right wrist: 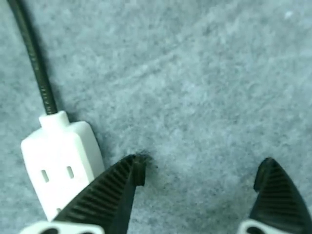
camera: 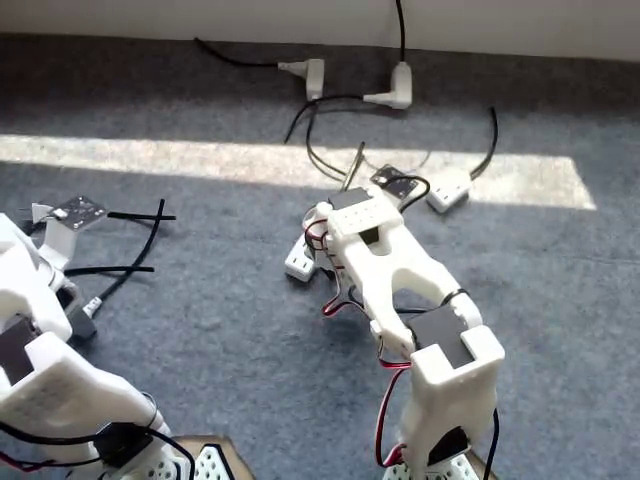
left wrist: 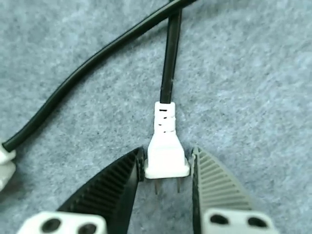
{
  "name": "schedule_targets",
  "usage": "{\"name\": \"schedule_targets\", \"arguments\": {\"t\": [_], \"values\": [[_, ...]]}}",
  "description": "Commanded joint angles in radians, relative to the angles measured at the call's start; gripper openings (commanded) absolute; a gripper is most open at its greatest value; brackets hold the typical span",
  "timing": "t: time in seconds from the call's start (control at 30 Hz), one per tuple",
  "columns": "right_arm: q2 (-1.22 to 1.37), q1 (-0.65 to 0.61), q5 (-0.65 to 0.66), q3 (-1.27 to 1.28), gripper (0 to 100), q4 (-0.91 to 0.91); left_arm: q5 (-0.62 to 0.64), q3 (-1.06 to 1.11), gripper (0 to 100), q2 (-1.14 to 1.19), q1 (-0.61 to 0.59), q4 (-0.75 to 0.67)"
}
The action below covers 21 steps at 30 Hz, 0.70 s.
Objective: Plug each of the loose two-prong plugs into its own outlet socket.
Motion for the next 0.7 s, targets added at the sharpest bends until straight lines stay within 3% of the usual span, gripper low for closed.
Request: {"name": "schedule_targets", "arguments": {"t": [0.0, 0.17, 0.67], "values": [[-0.054, 0.013, 0.011, -0.001, 34.3, -0.010, -0.009, -0.001, 15, -0.042, 0.039, -0.008], [-0.054, 0.013, 0.011, -0.001, 34.3, -0.010, 0.020, -0.002, 24, -0.042, 0.042, -0.011], [-0.054, 0.013, 0.011, -0.001, 34.3, -0.010, 0.057, -0.002, 24, -0.042, 0.044, -0.054]]}}
